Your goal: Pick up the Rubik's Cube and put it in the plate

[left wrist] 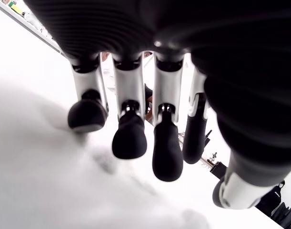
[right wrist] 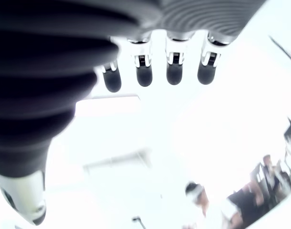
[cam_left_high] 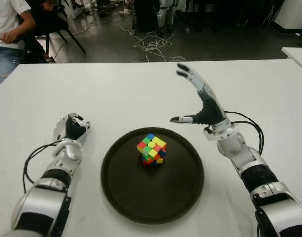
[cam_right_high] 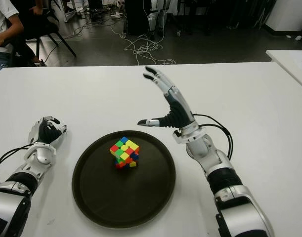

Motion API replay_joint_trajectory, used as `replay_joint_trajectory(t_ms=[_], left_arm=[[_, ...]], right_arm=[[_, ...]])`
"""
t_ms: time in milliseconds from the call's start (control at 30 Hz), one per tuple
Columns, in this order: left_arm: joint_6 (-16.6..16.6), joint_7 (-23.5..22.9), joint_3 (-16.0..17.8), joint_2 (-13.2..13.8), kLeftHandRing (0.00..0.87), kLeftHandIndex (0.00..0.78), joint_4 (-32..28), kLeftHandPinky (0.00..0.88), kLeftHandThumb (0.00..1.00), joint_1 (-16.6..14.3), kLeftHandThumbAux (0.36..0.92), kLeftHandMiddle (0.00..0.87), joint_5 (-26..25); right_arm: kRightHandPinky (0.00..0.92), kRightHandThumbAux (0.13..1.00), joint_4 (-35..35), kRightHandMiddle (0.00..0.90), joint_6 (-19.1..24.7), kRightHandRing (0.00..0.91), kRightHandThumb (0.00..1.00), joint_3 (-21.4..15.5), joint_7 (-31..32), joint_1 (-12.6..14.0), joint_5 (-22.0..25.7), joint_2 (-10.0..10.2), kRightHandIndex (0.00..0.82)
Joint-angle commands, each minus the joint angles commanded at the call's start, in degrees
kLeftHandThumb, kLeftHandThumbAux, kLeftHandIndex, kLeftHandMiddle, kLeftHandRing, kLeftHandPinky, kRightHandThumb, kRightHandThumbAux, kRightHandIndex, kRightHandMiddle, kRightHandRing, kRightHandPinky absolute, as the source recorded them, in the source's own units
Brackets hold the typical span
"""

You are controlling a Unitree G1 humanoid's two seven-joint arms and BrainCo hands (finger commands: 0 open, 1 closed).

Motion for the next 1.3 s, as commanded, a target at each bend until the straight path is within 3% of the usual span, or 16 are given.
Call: replay_joint_trajectory(t_ms=[133,300,400,533,733,967,1167,1300], left_arm=[[-0.05,-0.04,-0.13,0.14,0.766,0.427,0.06,0.764,0.681,-0.05,0.712,0.732,0.16],[-0.09,0.04,-0.26,0.29,0.780,0.427,0.14,0.776,0.684,-0.05,0.711,0.746,0.30],[0.08,-0.11,-0.46,0.51,0.786,0.427,0.23,0.780,0.685,-0.11,0.710,0.752,0.52],[0.13,-0.48,-0.56,0.78,0.779,0.427,0.32,0.768,0.683,-0.17,0.711,0.746,0.59],[-0.05,-0.73,-0.43,1.10,0.767,0.428,0.35,0.756,0.683,-0.06,0.711,0.734,0.47],[-0.40,-1.11,-0.36,1.47,0.773,0.428,0.26,0.755,0.682,0.00,0.713,0.746,0.42],[-0.10,-0.49,-0.52,1.70,0.788,0.427,0.26,0.780,0.681,-0.06,0.712,0.760,0.71],[-0.03,-0.31,-0.49,1.84,0.795,0.427,0.27,0.789,0.681,-0.02,0.712,0.766,0.72]], right_arm=[[0.000,0.629,5.48,0.000,-1.70,0.000,0.000,-3.14,-1.44,-0.50,1.97,-2.73,0.000],[0.000,0.616,6.14,0.000,-0.44,0.000,0.000,-5.12,-2.88,-1.02,2.88,-2.40,0.000],[0.000,0.638,11.15,0.000,-0.40,0.000,0.000,-7.59,-4.83,-1.35,4.16,-4.52,0.000],[0.000,0.666,13.93,0.000,-0.84,0.000,0.000,-8.41,-6.65,-1.70,3.64,-5.92,0.000],[0.000,0.704,15.49,0.000,1.10,0.000,0.000,-9.43,-10.05,0.66,3.11,-7.52,0.003],[0.000,0.718,16.24,0.000,8.60,0.000,0.000,-9.92,-13.14,2.18,3.44,-7.01,0.000],[0.000,0.741,26.11,0.006,11.82,0.000,0.000,-12.50,-12.02,1.59,8.30,-5.10,0.012],[0.000,0.754,29.00,0.012,13.23,0.000,0.000,-13.36,-11.10,0.98,10.15,-4.45,0.018]])
